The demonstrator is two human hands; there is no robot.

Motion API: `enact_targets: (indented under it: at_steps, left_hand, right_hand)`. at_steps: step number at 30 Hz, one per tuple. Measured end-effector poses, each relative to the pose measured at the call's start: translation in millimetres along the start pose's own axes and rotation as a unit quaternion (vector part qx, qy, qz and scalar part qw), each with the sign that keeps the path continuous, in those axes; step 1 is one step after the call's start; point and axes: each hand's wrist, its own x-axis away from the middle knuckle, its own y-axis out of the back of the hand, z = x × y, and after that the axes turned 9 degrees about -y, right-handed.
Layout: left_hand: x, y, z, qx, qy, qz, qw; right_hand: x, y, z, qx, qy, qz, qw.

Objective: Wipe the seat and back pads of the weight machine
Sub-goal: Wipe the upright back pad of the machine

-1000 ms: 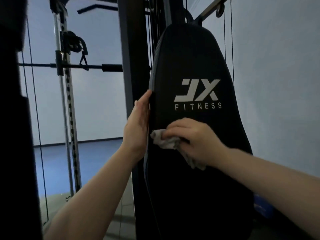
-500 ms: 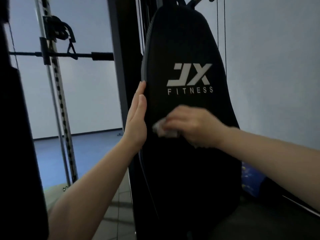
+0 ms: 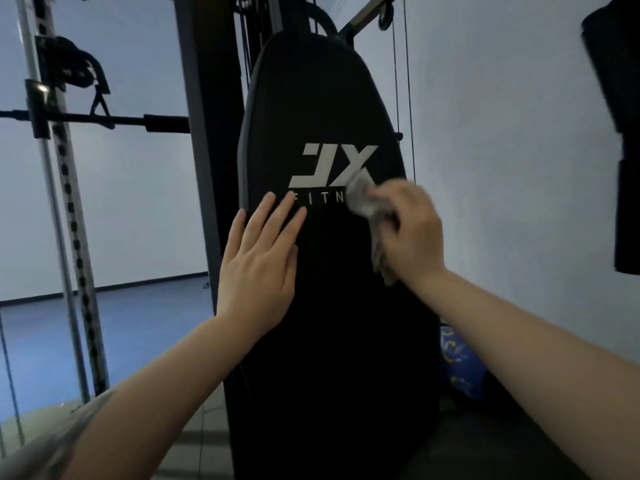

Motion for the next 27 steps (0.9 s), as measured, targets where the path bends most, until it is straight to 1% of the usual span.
enact_targets:
  at_steps: [1, 2, 3, 4, 5, 7, 9, 10, 11, 12, 14, 15, 16, 18, 19, 21, 23, 24, 25, 27]
  left_hand:
    - [1, 0, -1, -0.012, -0.001, 0.005, 1.0]
    - [1, 0, -1, -0.018, -0.001, 0.006, 1.0]
    - [1, 1, 0, -0.017, -0.002, 0.002, 1.0]
    - [0, 1, 0, -0.012, -0.001, -0.004, 1.0]
    - [0, 2, 0, -0.007, -0.001, -0.008, 1.0]
    - [0, 2, 0, -0.008, -0.003, -0.008, 1.0]
    - [3, 1, -2, -0.023, -0.012, 0.004, 1.0]
    - [5, 1, -4, -0.036, -0.024, 0.019, 0.999]
    - [7, 1, -6, -0.053, -0.039, 0.035, 0.997]
    - [8, 1, -8, -0.072, -0.056, 0.047, 0.995]
    - [9, 2, -10, -0.098, -0.075, 0.067, 0.99]
    - [8, 2, -11, -0.1, -0.075, 0.072, 0.99]
    - [9, 2, -11, -0.097, -0.07, 0.074, 0.99]
    - [14, 1, -11, -0.089, -0.057, 0.071, 0.992]
    - [19, 0, -12, -0.088, -0.055, 0.07, 0.992]
    - [35, -3, -17, -0.091, -0.061, 0.072, 0.991]
    - [52, -6, -24, -0.099, -0.066, 0.078, 0.99]
    - [60, -8, -28, -0.104, -0.063, 0.079, 0.989]
    - [66, -9, -31, -0.108, -0.058, 0.078, 0.989]
    - [72, -12, -36, -0.109, -0.046, 0.07, 0.991]
  right_hand:
    - [-18, -4, -3, 0.0, -0.082, -0.034, 0.996]
    - [-29, -10, -4, -0.005, -0.143, -0.044, 0.989]
    - [-31, -18, -1, -0.003, -0.169, -0.045, 0.985]
    - [-23, -27, 3, 0.005, -0.16, -0.038, 0.986]
    - [-7, -33, 7, 0.007, -0.123, -0.013, 0.992]
    - [33, -29, 14, -0.007, -0.006, 0.056, 0.998]
    - [55, -7, 10, -0.018, 0.108, 0.148, 0.983]
    - [52, 3, 4, 0.001, 0.147, 0.171, 0.974]
    - [45, 10, -3, 0.024, 0.153, 0.168, 0.974]
    - [35, 13, -9, 0.041, 0.115, 0.143, 0.982]
    - [24, 9, -12, 0.053, -0.022, 0.079, 0.995]
    - [28, 3, -8, 0.052, -0.066, 0.057, 0.995]
    - [41, -4, -3, 0.052, -0.089, 0.045, 0.994]
    - [77, -12, 5, 0.032, -0.086, 0.043, 0.995]
    - [96, -10, 7, 0.018, -0.071, 0.055, 0.996]
    - [128, 1, 4, -0.006, -0.022, 0.104, 0.994]
    - [136, 16, -6, -0.002, 0.023, 0.147, 0.989]
    - [132, 21, -13, 0.01, 0.021, 0.141, 0.99]
    - [125, 23, -20, 0.021, -0.015, 0.113, 0.993]
    - [109, 19, -27, 0.025, -0.149, 0.025, 0.988]
